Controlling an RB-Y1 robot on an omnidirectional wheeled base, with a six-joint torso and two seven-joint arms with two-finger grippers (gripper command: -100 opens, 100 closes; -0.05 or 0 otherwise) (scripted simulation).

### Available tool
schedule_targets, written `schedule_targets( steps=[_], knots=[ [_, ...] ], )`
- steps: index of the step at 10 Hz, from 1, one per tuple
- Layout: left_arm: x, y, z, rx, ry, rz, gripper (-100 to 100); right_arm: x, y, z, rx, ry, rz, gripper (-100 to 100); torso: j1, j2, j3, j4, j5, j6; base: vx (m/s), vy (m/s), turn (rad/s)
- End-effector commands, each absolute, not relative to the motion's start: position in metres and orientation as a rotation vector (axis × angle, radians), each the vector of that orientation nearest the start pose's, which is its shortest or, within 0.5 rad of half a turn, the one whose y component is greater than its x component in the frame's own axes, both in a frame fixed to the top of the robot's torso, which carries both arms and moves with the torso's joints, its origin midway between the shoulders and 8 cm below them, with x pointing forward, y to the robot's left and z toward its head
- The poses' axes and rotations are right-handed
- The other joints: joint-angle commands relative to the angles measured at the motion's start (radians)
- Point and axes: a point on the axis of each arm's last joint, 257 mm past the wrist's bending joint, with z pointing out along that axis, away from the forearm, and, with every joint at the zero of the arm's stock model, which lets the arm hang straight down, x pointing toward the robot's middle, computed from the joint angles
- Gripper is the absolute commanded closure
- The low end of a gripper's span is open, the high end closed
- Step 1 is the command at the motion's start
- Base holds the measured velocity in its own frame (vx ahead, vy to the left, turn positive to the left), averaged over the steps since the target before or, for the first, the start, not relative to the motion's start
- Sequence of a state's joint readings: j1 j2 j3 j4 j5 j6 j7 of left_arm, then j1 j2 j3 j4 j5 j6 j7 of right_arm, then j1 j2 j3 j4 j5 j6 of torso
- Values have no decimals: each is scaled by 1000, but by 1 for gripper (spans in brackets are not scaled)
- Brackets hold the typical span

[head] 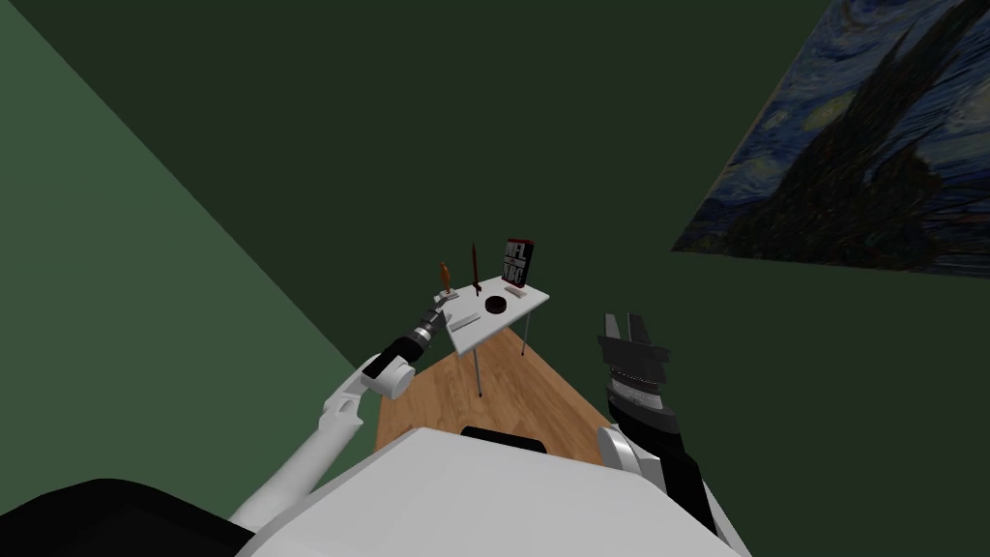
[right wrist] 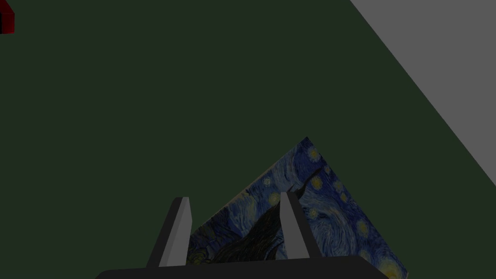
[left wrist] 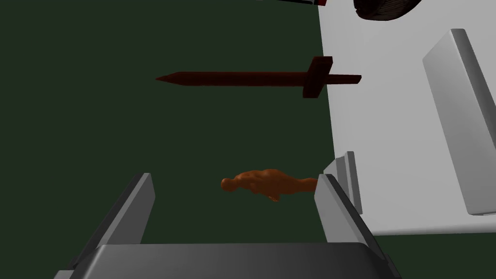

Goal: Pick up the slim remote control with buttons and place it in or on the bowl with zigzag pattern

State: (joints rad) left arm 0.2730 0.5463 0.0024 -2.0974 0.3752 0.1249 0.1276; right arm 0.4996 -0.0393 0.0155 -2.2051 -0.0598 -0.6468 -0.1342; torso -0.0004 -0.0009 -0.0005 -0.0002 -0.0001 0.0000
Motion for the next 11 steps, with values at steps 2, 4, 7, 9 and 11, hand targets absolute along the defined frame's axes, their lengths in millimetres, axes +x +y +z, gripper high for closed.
schedule_targets(
  steps=[2, 4, 7, 9, 11],
  knots=[
    [475, 311, -135, -1155, 1340, -1298, -100, 333, -278, 18, 660, 520, 1495, 0, 0, 0, 0, 0, 0, 0, 16, -19, -56],
    [475, 313, -142, -1177, 1359, -1278, -100, 333, -278, 18, 660, 520, 1495, 0, 0, 0, 0, 0, 0, 0, 8, -10, -29],
    [475, 313, -142, -1177, 1359, -1278, -100, 333, -278, 18, 660, 520, 1495, 0, 0, 1, 0, 0, 0, 0, 1, -1, -4],
    [475, 313, -142, -1177, 1359, -1278, -100, 333, -278, 18, 660, 520, 1495, 0, 0, 1, 1, 0, 0, 0, -1, 3, 33],
    [475, 313, -142, -1177, 1359, -1278, -100, 333, -278, 18, 660, 520, 1495, 0, -1, 0, 0, 0, 0, 0, 13, -16, -44]
  ],
)
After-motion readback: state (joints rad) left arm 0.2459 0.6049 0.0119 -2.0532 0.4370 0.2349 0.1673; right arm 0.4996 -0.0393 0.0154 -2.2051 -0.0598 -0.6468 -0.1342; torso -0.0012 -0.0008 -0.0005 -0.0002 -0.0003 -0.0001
